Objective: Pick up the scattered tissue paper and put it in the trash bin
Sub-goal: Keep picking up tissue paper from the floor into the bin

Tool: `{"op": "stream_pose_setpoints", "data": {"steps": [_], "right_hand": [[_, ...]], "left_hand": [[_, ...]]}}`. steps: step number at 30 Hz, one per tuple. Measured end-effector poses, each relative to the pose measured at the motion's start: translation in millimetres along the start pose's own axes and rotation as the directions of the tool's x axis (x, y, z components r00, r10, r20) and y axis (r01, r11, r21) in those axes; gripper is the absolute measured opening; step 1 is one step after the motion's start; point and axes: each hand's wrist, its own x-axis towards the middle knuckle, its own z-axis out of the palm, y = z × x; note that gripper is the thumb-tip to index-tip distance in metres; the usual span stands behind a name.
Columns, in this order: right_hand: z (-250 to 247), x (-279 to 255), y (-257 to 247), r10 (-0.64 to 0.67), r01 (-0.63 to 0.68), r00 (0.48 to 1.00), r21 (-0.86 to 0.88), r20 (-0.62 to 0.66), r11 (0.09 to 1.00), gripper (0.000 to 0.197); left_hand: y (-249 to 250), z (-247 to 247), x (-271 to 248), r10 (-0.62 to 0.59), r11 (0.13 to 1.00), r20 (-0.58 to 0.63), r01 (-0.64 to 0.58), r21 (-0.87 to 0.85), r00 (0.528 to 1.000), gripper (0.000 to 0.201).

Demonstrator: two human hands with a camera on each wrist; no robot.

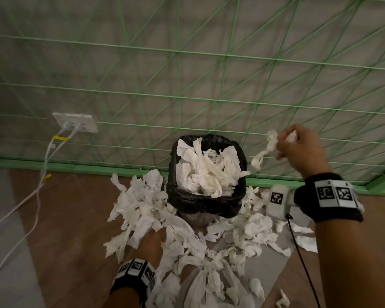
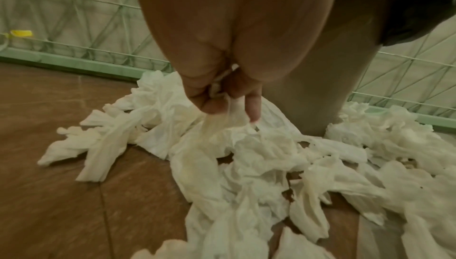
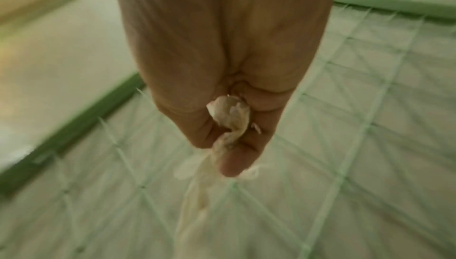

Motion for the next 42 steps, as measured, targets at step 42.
{"op": "stream_pose_setpoints", "data": {"steps": [42], "right_hand": [[104.2,-163.3,247.2,0.789,0.022,0.300,-0.831,0.536,0.556,0.068]], "left_hand": [[187.3,-184.7,8.8,0.394,0.613,-0.340,-0.520,-0.594,0.854,0.033]]}}
